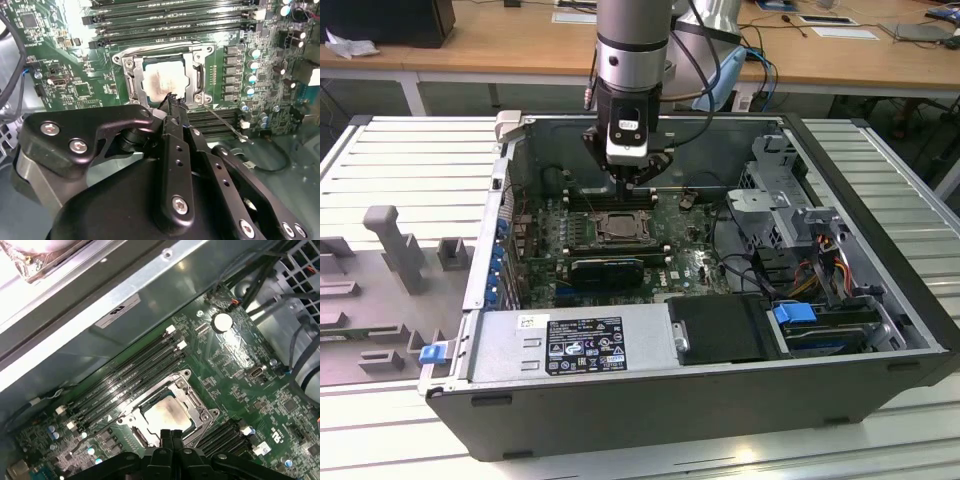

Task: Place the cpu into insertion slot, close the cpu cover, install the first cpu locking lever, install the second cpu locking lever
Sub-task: 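Install the first cpu locking lever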

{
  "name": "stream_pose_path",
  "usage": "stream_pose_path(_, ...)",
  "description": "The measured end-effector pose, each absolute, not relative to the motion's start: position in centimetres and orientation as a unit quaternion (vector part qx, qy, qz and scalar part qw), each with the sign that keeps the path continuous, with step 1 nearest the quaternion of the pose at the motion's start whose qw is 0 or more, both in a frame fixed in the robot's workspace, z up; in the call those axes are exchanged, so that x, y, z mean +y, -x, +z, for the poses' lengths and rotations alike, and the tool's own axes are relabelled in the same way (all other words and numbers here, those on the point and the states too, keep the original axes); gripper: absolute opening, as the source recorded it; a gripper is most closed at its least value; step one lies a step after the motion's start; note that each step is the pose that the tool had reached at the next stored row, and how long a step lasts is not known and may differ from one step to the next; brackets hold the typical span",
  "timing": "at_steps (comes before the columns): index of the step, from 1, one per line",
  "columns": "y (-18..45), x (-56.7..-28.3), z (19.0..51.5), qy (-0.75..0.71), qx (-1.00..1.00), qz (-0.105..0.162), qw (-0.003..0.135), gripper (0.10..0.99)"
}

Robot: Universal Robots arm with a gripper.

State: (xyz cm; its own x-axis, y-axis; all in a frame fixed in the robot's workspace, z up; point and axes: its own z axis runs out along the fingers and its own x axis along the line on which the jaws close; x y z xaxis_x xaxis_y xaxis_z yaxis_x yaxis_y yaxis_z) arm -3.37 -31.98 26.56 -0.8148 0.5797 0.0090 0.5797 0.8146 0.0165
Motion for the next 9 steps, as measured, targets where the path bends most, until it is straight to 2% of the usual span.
stream_pose_path(9,3.37,-31.98,26.56,0.22,-0.976,-0.009,0.003,0.106)
